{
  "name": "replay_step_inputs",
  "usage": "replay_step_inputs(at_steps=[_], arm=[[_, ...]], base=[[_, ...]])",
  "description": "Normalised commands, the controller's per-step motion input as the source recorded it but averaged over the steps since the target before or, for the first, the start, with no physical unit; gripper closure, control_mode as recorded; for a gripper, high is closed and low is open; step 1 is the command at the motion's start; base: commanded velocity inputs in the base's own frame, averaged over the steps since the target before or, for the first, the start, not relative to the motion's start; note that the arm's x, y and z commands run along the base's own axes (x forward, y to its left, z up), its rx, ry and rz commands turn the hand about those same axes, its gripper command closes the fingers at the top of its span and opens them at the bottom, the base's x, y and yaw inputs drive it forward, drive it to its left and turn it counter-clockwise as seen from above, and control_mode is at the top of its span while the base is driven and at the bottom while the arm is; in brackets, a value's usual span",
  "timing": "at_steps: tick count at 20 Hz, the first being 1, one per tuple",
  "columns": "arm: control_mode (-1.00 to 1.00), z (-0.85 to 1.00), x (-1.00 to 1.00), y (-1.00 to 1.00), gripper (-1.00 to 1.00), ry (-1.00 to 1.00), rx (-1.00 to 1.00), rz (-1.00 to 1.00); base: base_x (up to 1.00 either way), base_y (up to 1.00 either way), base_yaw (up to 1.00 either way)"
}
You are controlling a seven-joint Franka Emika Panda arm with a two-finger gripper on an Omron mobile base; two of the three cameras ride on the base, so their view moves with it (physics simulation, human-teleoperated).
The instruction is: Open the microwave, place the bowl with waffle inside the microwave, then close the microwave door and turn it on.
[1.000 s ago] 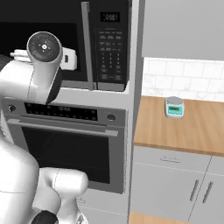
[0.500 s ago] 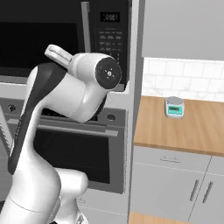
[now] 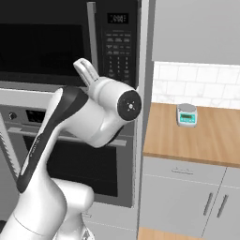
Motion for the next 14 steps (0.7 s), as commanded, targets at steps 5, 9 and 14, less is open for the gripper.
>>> replay_step_inputs(at_steps=[5,9,14], arm=[[-1.00,-0.09,0.20,-0.21,1.00,0.00,0.00,0.00],[-1.00,-0.18,0.44,-0.23,1.00,0.01,0.02,0.00],[-1.00,-0.13,0.38,-0.11,1.00,0.00,0.01,0.00]], base=[[0.00,0.00,0.00],[0.00,0.00,0.00],[0.00,0.00,0.00]])
